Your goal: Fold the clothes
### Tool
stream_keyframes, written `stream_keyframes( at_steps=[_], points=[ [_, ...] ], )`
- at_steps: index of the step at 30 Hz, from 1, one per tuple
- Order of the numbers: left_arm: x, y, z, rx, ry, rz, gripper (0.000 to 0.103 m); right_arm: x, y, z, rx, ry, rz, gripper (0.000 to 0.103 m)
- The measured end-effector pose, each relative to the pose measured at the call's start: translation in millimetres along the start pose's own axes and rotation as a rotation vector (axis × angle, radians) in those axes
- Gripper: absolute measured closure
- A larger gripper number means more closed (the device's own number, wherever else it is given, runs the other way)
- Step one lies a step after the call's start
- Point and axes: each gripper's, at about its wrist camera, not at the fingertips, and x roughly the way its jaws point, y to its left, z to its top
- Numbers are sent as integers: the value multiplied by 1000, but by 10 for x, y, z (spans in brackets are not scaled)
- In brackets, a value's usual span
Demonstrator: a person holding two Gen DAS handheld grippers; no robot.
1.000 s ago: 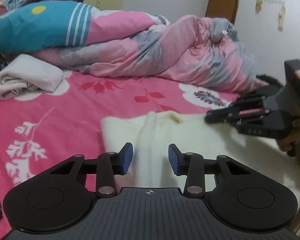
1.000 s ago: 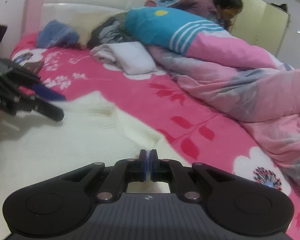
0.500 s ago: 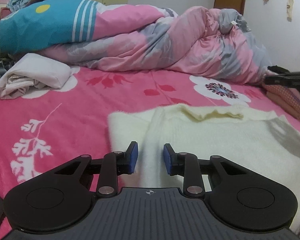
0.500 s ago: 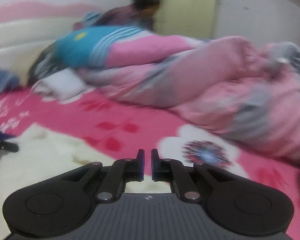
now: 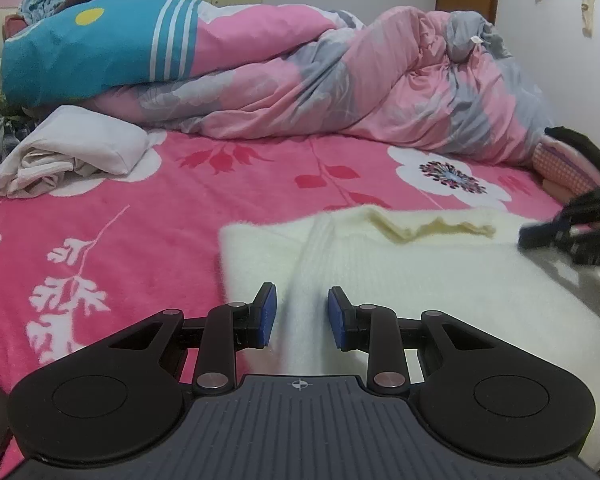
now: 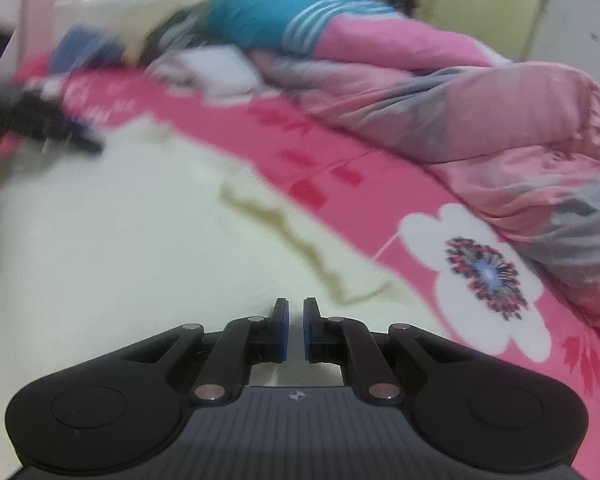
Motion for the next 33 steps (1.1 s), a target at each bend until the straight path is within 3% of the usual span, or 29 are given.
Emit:
stream_keyframes(
  at_steps=[4, 6, 7, 11, 12, 13, 14, 17, 21, 24, 27, 33],
  points=[
    [5, 18, -20, 0, -9, -8, 73, -189, -118, -23, 45, -18, 54, 88],
    [7, 28, -22, -1, -9, -11, 73, -203, -123, -63, 41, 5, 90, 66],
    [9, 32, -22, -2, -9, -13, 73, -172, -95, -79, 20, 19, 83, 62],
    [10, 12, -15, 0, -7, -8, 73, -40, -66, -106, 4, 43, 93, 65],
    [10, 7, -14, 1, -7, -7, 73, -32, -74, -97, 7, 41, 101, 91],
    [9, 4, -14, 1, -7, -6, 73, -37, -83, -82, 8, 36, 103, 100],
    [8, 3, -16, -2, -7, -6, 73, -44, -96, -73, 13, 32, 92, 101],
    [8, 11, -11, -10, -5, -10, 73, -73, -232, -112, 103, 12, 44, 97],
    [15, 35, -1, -21, -2, -21, 73, -484, -601, -294, 384, -92, -84, 88],
    [17, 49, 9, -36, 0, -26, 73, -858, -874, -595, 613, -138, -110, 80],
    [24, 52, 27, -42, 4, -27, 73, -983, -908, -800, 686, -110, -109, 64],
    [80, 7, 51, -1, 21, -21, 73, -807, -835, -978, 726, -41, -37, 63]
  ],
)
